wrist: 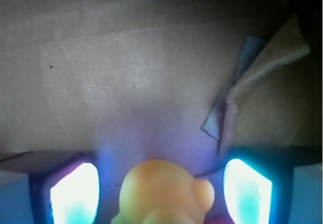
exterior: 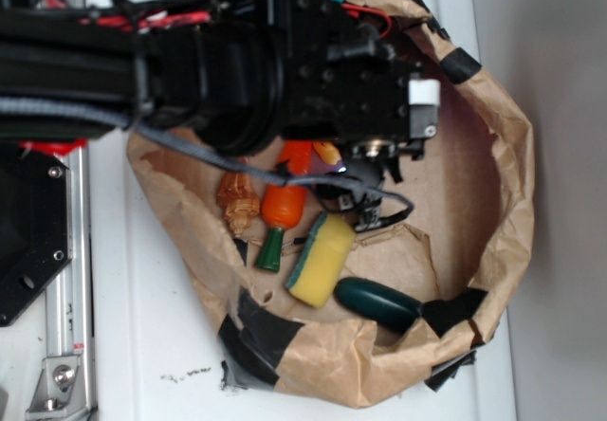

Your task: Grab the yellow duck.

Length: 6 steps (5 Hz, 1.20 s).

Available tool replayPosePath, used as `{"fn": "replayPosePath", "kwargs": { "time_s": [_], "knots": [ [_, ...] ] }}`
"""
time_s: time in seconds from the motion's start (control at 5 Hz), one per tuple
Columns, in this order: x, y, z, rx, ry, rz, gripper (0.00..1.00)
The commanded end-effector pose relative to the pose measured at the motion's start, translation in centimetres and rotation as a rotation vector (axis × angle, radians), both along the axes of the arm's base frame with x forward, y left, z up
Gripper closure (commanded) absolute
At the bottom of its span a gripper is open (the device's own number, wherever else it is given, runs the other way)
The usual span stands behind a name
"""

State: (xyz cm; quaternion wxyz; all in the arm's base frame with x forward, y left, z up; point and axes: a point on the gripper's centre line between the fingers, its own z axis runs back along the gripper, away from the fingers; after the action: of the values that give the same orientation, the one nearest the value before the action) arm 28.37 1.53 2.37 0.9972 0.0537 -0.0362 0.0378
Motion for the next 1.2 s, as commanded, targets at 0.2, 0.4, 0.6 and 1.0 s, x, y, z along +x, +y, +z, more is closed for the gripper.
{"fn": "replayPosePath", "kwargs": {
  "time_s": [0.2, 0.4, 0.6, 1.0],
  "knots": [
    [0.0, -0.2, 1.3, -0.068, -0.024, -0.006, 1.0],
    [-0.1, -0.2, 1.3, -0.065, -0.028, -0.009, 1.0],
    [-0.3, 0.7, 3.8, -0.061, -0.085, -0.008, 1.0],
    [-1.2, 0.1, 13.8, -0.072, -0.291, -0.007, 1.0]
  ]
}}
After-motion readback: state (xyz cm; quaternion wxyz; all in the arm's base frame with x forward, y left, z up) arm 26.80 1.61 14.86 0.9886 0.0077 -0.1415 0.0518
